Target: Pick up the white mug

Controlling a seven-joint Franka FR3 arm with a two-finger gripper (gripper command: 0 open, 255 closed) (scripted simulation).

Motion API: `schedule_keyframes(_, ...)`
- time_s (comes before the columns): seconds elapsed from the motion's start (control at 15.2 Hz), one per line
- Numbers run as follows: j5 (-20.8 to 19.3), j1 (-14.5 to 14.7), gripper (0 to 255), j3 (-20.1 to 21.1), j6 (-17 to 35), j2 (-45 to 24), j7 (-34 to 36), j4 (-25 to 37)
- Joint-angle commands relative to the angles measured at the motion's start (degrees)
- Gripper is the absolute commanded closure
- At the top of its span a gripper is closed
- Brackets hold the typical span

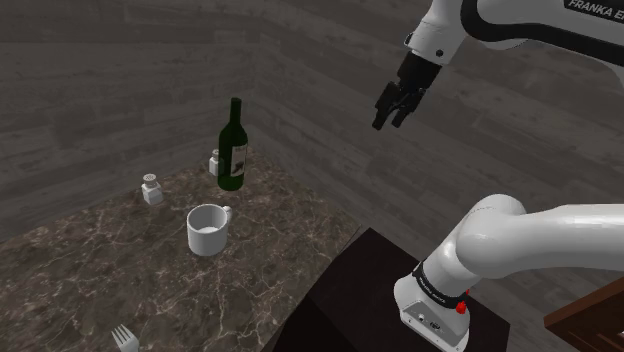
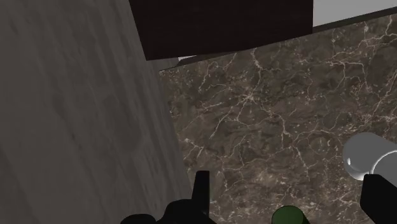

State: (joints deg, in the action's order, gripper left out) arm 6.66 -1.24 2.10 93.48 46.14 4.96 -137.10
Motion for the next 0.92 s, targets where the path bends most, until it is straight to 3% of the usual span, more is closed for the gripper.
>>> schedule_keyframes(0.0,0.0,0.0,0,0.0,0.0,0.0,0.0,0.0)
schedule_keyframes(0.86,4.9,3.5,0,15.1,20.8,-15.1,12.5,-3.0)
